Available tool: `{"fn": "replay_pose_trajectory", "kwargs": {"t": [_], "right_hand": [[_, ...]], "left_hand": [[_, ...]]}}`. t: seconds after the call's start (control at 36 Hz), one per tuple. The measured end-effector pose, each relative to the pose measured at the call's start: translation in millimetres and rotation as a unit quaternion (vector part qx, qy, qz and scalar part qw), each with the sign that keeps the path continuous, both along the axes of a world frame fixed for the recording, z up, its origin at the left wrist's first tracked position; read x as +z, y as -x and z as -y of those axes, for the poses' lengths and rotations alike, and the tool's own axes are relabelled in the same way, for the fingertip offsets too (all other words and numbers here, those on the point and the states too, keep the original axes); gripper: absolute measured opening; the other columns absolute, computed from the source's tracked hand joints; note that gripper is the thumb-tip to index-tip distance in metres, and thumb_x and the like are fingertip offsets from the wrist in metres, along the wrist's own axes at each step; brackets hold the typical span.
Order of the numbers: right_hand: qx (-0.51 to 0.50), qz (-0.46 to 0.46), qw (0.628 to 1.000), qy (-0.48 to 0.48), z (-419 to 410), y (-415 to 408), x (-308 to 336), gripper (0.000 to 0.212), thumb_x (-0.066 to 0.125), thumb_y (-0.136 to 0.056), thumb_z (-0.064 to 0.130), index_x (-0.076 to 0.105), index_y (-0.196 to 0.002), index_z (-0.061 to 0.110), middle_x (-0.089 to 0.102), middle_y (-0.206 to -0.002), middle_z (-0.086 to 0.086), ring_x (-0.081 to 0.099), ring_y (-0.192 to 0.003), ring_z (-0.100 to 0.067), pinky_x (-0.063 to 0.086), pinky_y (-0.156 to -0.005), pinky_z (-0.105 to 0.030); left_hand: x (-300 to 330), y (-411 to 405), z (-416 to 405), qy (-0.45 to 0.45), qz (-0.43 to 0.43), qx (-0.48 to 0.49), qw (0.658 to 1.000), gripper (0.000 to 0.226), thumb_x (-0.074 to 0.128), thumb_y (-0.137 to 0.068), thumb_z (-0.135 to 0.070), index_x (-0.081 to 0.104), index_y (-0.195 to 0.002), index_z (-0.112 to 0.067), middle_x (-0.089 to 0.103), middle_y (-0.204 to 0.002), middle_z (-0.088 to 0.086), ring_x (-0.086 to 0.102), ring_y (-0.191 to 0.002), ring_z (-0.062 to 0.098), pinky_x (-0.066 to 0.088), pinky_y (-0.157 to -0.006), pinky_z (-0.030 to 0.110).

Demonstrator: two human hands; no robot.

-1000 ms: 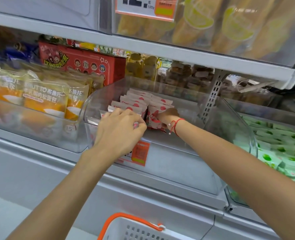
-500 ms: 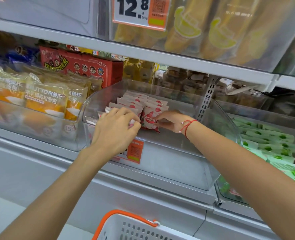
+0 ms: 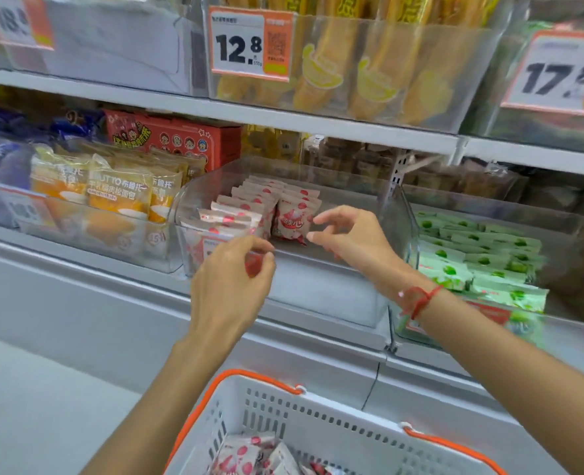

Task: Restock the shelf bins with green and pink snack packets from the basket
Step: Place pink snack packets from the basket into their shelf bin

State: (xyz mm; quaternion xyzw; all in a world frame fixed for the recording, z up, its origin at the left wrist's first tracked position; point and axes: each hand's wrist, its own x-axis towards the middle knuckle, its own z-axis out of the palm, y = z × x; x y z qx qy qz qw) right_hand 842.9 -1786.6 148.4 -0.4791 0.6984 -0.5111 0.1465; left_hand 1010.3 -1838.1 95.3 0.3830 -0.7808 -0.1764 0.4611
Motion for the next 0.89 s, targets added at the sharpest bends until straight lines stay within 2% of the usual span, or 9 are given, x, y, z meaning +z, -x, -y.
{"fn": "replay_pose_trajectory", "kwargs": {"t": [0.08,0.25,0.42,0.5,0.61,0.69,0.75,0.81,0.89], "right_hand": [[0.043,-0.045,0.998,-0.012,-29,-13,-19,0.016,0.078,-0.076,0.017,0.065,-0.077,0.026,0.059,-0.061,0.008,0.05,-0.049,0.001,0.039,-0.052,-0.012],[0.029,-0.209,0.977,-0.019,-77,-48,-84,0.017,0.066,-0.077,0.014,0.065,-0.074,0.031,0.061,-0.065,0.014,0.054,-0.058,-0.004,0.047,-0.061,-0.024],[0.106,-0.203,0.946,-0.23,-92,-60,-156,0.012,0.066,-0.081,0.024,0.067,-0.091,0.03,0.065,-0.078,0.014,0.058,-0.074,-0.006,0.051,-0.072,-0.028],[0.145,-0.173,0.917,-0.329,-95,-54,-201,0.018,0.065,-0.084,0.025,0.067,-0.101,0.022,0.067,-0.101,0.003,0.062,-0.094,-0.017,0.051,-0.079,-0.031],[0.17,-0.136,0.868,-0.445,-98,-44,-268,0.036,0.064,-0.086,0.024,0.057,-0.121,0.017,0.06,-0.117,-0.006,0.059,-0.105,-0.024,0.047,-0.085,-0.033],[0.199,-0.101,0.857,-0.465,-96,-43,-312,0.061,0.064,-0.086,0.027,0.039,-0.14,0.013,0.048,-0.136,-0.011,0.048,-0.125,-0.03,0.041,-0.1,-0.035],[0.199,-0.093,0.86,-0.461,-93,-45,-332,0.076,0.062,-0.087,0.029,0.022,-0.149,0.013,0.03,-0.152,-0.01,0.03,-0.139,-0.029,0.028,-0.113,-0.035],[0.183,-0.092,0.86,-0.468,-92,-52,-345,0.079,0.058,-0.091,0.028,0.012,-0.152,0.011,0.017,-0.157,-0.01,0.019,-0.144,-0.028,0.018,-0.117,-0.035],[0.135,-0.094,0.878,-0.45,-97,-64,-358,0.068,0.06,-0.09,0.025,0.024,-0.146,0.009,0.035,-0.147,-0.013,0.033,-0.136,-0.031,0.032,-0.111,-0.04]], "left_hand": [[-22,-6,-14,-0.084,0.033,-0.015,0.996,0.008,0.057,-0.088,-0.035,0.064,-0.091,-0.037,0.065,-0.085,-0.018,0.059,-0.082,0.005,0.046,-0.071,0.029],[-88,-23,-29,-0.2,0.184,-0.051,0.961,0.008,0.057,-0.087,-0.037,0.061,-0.082,-0.042,0.066,-0.085,-0.022,0.064,-0.086,0.009,0.049,-0.077,0.03],[-150,-38,-40,-0.275,0.311,-0.081,0.906,0.015,0.055,-0.091,-0.033,0.068,-0.098,-0.032,0.067,-0.105,-0.016,0.063,-0.101,0.013,0.043,-0.082,0.024],[-184,-48,-42,-0.311,0.362,-0.094,0.874,0.019,0.055,-0.091,-0.028,0.067,-0.107,-0.026,0.067,-0.116,-0.008,0.062,-0.104,0.017,0.046,-0.089,0.028],[-226,-55,-49,-0.322,0.43,-0.103,0.837,0.032,0.051,-0.093,-0.025,0.058,-0.125,-0.025,0.055,-0.135,-0.001,0.054,-0.119,0.022,0.044,-0.098,0.033],[-254,-58,-59,-0.328,0.482,-0.134,0.801,0.05,0.051,-0.094,-0.025,0.041,-0.142,-0.027,0.04,-0.148,0.002,0.041,-0.133,0.024,0.037,-0.107,0.037],[-270,-60,-67,-0.332,0.51,-0.157,0.777,0.058,0.05,-0.094,-0.027,0.03,-0.148,-0.025,0.025,-0.156,0.002,0.026,-0.142,0.024,0.029,-0.113,0.041],[-281,-62,-73,-0.316,0.525,-0.148,0.776,0.06,0.048,-0.095,-0.029,0.026,-0.15,-0.027,0.016,-0.158,-0.001,0.016,-0.146,0.024,0.027,-0.114,0.044],[-286,-59,-78,-0.277,0.554,-0.132,0.774,0.058,0.045,-0.096,-0.036,0.025,-0.15,-0.032,0.014,-0.158,-0.002,0.013,-0.146,0.027,0.027,-0.114,0.044]]}}
